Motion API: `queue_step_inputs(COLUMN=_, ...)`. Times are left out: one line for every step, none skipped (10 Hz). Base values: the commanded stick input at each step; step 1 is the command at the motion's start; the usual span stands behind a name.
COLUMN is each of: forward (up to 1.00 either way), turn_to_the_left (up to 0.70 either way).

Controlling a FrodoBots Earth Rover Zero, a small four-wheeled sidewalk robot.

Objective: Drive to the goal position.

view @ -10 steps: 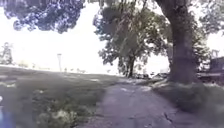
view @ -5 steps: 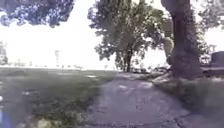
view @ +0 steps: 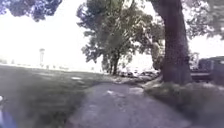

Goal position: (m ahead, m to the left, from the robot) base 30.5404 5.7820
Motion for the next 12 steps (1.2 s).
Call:
queue_step_inputs(forward=0.70, turn_to_the_left=0.00)
queue_step_inputs(forward=0.70, turn_to_the_left=0.00)
queue_step_inputs(forward=0.70, turn_to_the_left=0.00)
queue_step_inputs(forward=0.70, turn_to_the_left=0.00)
queue_step_inputs(forward=0.70, turn_to_the_left=0.00)
queue_step_inputs(forward=0.70, turn_to_the_left=0.00)
queue_step_inputs(forward=0.70, turn_to_the_left=0.00)
queue_step_inputs(forward=0.70, turn_to_the_left=0.00)
queue_step_inputs(forward=0.70, turn_to_the_left=0.00)
queue_step_inputs(forward=0.70, turn_to_the_left=0.00)
queue_step_inputs(forward=0.70, turn_to_the_left=0.00)
queue_step_inputs(forward=0.70, turn_to_the_left=0.27)
